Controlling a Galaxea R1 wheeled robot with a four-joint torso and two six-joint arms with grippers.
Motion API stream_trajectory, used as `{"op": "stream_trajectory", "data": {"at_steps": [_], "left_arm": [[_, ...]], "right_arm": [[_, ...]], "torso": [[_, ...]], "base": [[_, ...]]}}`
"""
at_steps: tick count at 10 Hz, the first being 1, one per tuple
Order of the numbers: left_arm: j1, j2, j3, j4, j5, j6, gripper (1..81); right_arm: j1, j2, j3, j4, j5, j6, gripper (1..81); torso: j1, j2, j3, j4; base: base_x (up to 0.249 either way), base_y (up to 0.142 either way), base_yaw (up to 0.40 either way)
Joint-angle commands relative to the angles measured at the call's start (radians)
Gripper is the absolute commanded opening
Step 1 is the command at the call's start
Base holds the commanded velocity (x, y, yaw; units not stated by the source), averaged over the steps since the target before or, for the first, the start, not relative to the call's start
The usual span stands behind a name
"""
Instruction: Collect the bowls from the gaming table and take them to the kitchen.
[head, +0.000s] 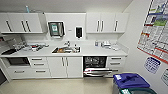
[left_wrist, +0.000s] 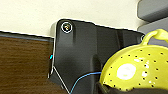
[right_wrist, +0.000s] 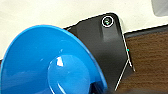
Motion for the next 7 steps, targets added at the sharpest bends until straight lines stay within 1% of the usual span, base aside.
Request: {"op": "stream_trajectory", "data": {"at_steps": [1,7], "left_arm": [[-0.034,-0.015,-0.010,0.008,0.034,-0.002,1.0],[-0.036,-0.011,-0.016,0.008,0.034,-0.002,1.0]], "right_arm": [[0.043,-0.025,0.010,-0.012,-0.048,-0.002,1.0],[0.043,-0.023,0.004,-0.012,-0.048,-0.004,1.0]], "torso": [[0.000,0.000,0.000,0.000],[-0.001,0.000,0.000,0.000]], "base": [[0.100,0.000,0.000],[0.100,0.000,0.000]]}}
